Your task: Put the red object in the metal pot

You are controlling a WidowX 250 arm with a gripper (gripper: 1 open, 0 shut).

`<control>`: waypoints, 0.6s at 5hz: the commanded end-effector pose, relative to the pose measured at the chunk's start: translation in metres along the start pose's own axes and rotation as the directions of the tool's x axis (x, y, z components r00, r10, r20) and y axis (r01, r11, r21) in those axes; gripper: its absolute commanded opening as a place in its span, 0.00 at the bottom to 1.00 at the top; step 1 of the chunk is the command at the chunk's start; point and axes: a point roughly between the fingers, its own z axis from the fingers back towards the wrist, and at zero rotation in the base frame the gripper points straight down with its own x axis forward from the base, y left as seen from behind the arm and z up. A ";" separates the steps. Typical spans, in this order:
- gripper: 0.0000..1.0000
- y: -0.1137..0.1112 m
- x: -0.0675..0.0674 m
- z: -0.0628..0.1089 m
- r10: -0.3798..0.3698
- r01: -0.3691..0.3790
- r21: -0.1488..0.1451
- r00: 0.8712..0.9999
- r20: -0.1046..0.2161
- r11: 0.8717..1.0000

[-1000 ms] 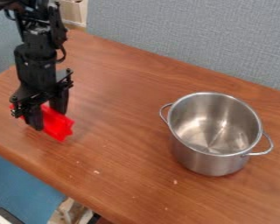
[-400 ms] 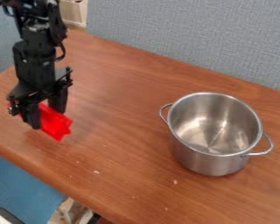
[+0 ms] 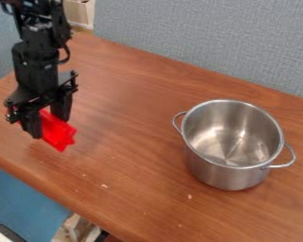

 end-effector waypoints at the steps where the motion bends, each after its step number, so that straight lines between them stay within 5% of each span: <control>1: 0.00 -0.002 0.001 0.017 -0.020 0.022 -0.042 0.999 0.038 0.999; 3: 0.00 0.001 -0.001 0.022 -0.068 0.070 -0.043 0.997 0.047 0.997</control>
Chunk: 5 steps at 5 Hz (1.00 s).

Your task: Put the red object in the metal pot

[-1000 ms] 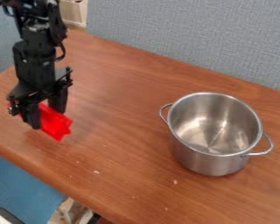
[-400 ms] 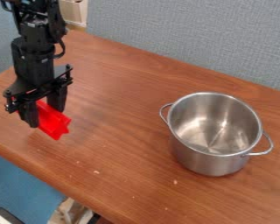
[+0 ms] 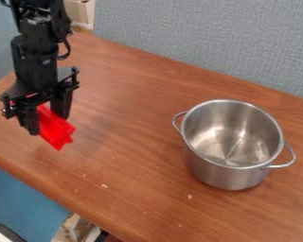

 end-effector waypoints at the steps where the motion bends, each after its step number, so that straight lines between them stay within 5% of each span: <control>1: 0.00 -0.005 -0.007 0.028 -0.113 0.117 -0.069 0.992 0.061 0.991; 2: 0.00 -0.013 -0.026 0.046 -0.266 0.274 -0.103 0.960 0.091 0.956; 3: 0.00 -0.024 -0.050 0.058 -0.487 0.502 -0.119 0.863 0.136 0.857; 4: 0.00 -0.043 -0.081 0.064 -0.685 0.701 -0.116 0.713 0.151 0.704; 5: 0.00 -0.061 -0.113 0.066 -0.827 0.843 -0.115 0.538 0.163 0.526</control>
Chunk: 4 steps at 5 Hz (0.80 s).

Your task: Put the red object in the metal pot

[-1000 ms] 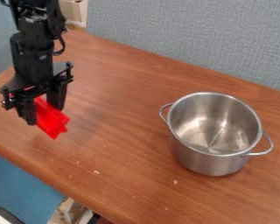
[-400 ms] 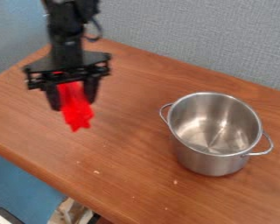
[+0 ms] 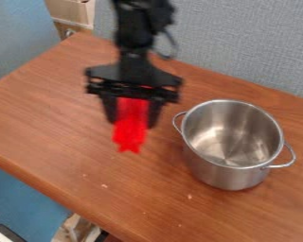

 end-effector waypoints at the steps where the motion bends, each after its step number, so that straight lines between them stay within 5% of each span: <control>1: 0.00 -0.042 0.005 0.013 -0.169 0.172 -0.039 0.984 0.055 0.984; 2: 0.00 -0.075 0.006 0.010 -0.271 0.274 -0.046 0.961 0.062 0.961; 4: 0.00 -0.095 0.011 -0.001 -0.282 0.285 -0.048 0.957 0.065 0.957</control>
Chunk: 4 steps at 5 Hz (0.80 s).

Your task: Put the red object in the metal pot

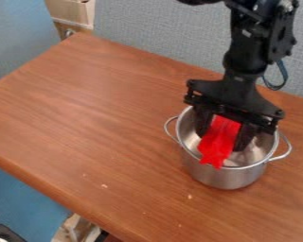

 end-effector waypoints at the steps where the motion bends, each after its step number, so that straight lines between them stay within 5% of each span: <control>1: 0.00 0.002 0.009 0.007 0.008 -0.008 -0.017 0.999 0.043 1.000; 4: 0.00 0.006 0.013 0.000 0.017 -0.016 -0.026 0.999 0.042 1.000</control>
